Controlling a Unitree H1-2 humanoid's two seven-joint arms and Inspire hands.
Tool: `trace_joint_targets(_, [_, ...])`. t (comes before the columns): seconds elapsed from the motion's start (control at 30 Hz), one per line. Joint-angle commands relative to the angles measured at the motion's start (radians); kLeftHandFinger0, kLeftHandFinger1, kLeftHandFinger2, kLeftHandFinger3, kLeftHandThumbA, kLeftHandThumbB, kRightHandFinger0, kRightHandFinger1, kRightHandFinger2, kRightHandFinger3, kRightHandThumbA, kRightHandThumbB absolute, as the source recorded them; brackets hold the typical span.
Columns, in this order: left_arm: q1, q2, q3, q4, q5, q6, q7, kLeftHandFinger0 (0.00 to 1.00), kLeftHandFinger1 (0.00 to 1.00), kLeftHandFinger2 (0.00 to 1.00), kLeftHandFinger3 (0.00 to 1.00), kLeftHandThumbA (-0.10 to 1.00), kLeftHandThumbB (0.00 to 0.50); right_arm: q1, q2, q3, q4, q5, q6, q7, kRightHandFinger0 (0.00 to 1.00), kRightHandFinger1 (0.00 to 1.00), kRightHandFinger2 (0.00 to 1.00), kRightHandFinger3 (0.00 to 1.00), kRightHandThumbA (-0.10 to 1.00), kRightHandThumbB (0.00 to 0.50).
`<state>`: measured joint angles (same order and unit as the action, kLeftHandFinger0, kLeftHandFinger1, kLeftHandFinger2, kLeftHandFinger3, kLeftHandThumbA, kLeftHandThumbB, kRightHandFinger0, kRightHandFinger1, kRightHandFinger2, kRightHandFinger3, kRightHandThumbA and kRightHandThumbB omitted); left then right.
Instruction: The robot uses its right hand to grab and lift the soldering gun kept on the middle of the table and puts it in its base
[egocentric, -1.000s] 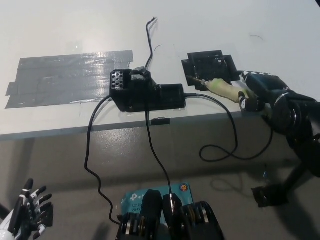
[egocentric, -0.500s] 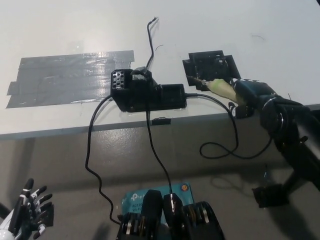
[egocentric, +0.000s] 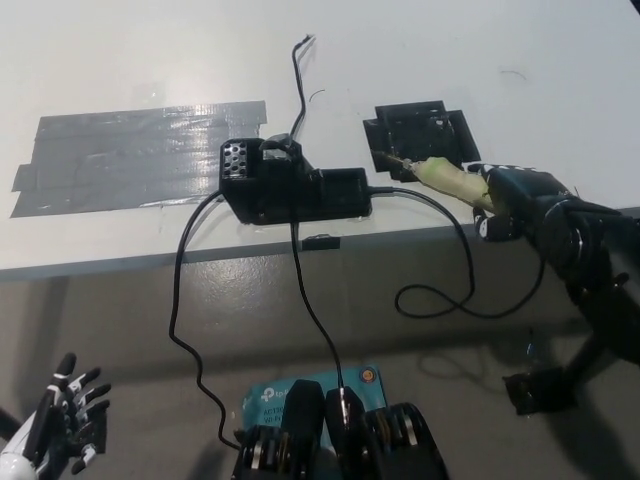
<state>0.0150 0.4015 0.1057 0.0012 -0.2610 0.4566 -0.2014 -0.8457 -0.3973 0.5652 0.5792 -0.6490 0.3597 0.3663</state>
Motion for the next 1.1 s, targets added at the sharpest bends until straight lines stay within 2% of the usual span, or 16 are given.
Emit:
trace_joint_targets(0.0, [-0.012, 0.031, -0.004, -0.018, 0.011, 0.013, -0.023, 1.00, 1.00, 1.00, 1.00, 1.00, 0.002, -0.039, -0.001, 0.021, 0.028, -0.037, -0.015, 0.023, 1.00, 1.00, 1.00, 1.00, 0.32, 0.233])
trace_joint_targets(0.07, [-0.005, 0.029, -0.006, -0.023, 0.012, 0.013, -0.023, 1.00, 1.00, 1.00, 1.00, 1.00, 0.006, -0.031, -0.003, 0.025, 0.018, -0.040, -0.010, 0.028, 1.00, 1.00, 1.00, 1.00, 0.33, 0.234])
trace_joint_targets(0.1, [-0.001, 0.029, -0.008, -0.025, 0.013, 0.012, -0.029, 1.00, 1.00, 1.00, 1.00, 1.00, 0.027, -0.034, 0.011, 0.027, 0.028, -0.028, -0.012, 0.048, 1.00, 1.00, 1.00, 1.00, 0.29, 0.192])
trace_joint_targets(0.13, [0.003, 0.029, -0.008, -0.028, 0.012, 0.012, -0.031, 1.00, 1.00, 1.00, 1.00, 1.00, 0.024, -0.031, 0.014, 0.028, 0.025, -0.024, -0.012, 0.056, 1.00, 1.00, 1.00, 1.00, 0.28, 0.177])
trace_joint_targets(0.17, [0.004, 0.032, -0.008, -0.025, -0.008, -0.002, -0.060, 1.00, 1.00, 1.00, 1.00, 1.00, 0.071, -0.043, 0.030, 0.045, 0.031, -0.023, -0.005, 0.100, 1.00, 1.00, 1.00, 1.00, 0.31, 0.172])
trace_joint_targets(0.23, [0.003, 0.033, -0.009, -0.028, -0.007, 0.000, -0.065, 1.00, 1.00, 1.00, 1.00, 1.00, 0.079, -0.040, 0.028, 0.044, 0.025, -0.023, -0.002, 0.106, 1.00, 1.00, 1.00, 1.00, 0.32, 0.170])
trace_joint_targets(0.27, [-0.001, 0.035, -0.007, -0.027, -0.036, 0.013, -0.086, 1.00, 1.00, 1.00, 1.00, 1.00, 0.106, -0.055, 0.046, 0.059, 0.038, -0.029, 0.017, 0.136, 1.00, 1.00, 1.00, 1.00, 0.35, 0.205])
trace_joint_targets(0.33, [-0.003, 0.039, -0.014, -0.028, -0.047, 0.013, -0.095, 1.00, 1.00, 1.00, 1.00, 1.00, 0.124, -0.063, 0.053, 0.066, 0.048, -0.027, 0.018, 0.154, 1.00, 1.00, 1.00, 1.00, 0.36, 0.221])
trace_joint_targets(0.37, [-0.009, 0.045, -0.020, -0.012, -0.042, 0.009, -0.125, 1.00, 1.00, 1.00, 1.00, 1.00, 0.186, -0.082, 0.068, 0.091, 0.066, -0.031, 0.016, 0.200, 1.00, 1.00, 1.00, 1.00, 0.41, 0.269])
trace_joint_targets(0.53, [-0.005, 0.050, -0.036, -0.015, -0.042, 0.006, -0.149, 1.00, 1.00, 1.00, 1.00, 1.00, 0.211, -0.093, 0.084, 0.124, 0.076, -0.032, 0.052, 0.279, 1.00, 1.00, 1.00, 1.00, 0.44, 0.347])
trace_joint_targets(0.63, [-0.003, 0.050, -0.043, -0.005, -0.047, -0.011, -0.169, 1.00, 1.00, 1.00, 1.00, 1.00, 0.267, -0.105, 0.088, 0.177, 0.125, -0.082, 0.102, 0.332, 1.00, 1.00, 1.00, 1.00, 0.41, 0.416])
trace_joint_targets(0.7, [-0.003, 0.052, -0.042, -0.010, -0.049, -0.004, -0.171, 1.00, 1.00, 1.00, 1.00, 1.00, 0.271, -0.107, 0.088, 0.181, 0.128, -0.085, 0.110, 0.343, 1.00, 1.00, 1.00, 1.00, 0.41, 0.424])
trace_joint_targets(0.77, [-0.001, 0.057, -0.046, -0.023, -0.052, 0.007, -0.181, 1.00, 1.00, 1.00, 1.00, 1.00, 0.285, -0.139, 0.085, 0.248, 0.184, -0.154, 0.110, 0.429, 1.00, 1.00, 1.00, 1.00, 0.50, 0.418])
trace_joint_targets(0.87, [0.001, 0.064, -0.053, -0.042, -0.044, 0.009, -0.186, 1.00, 1.00, 1.00, 1.00, 1.00, 0.281, -0.147, 0.085, 0.244, 0.218, -0.174, 0.110, 0.469, 1.00, 1.00, 1.00, 1.00, 0.49, 0.432])
trace_joint_targets(0.93, [-0.007, 0.069, -0.063, -0.040, -0.045, 0.011, -0.200, 1.00, 1.00, 1.00, 1.00, 1.00, 0.273, -0.133, 0.074, 0.222, 0.199, -0.198, 0.110, 0.485, 1.00, 1.00, 1.00, 1.00, 0.46, 0.480])
trace_joint_targets(1.07, [-0.013, 0.067, -0.070, -0.029, -0.041, -0.001, -0.212, 1.00, 1.00, 1.00, 1.00, 1.00, 0.272, -0.126, 0.088, 0.195, 0.218, -0.229, 0.110, 0.503, 1.00, 1.00, 1.00, 1.00, 0.40, 0.500])
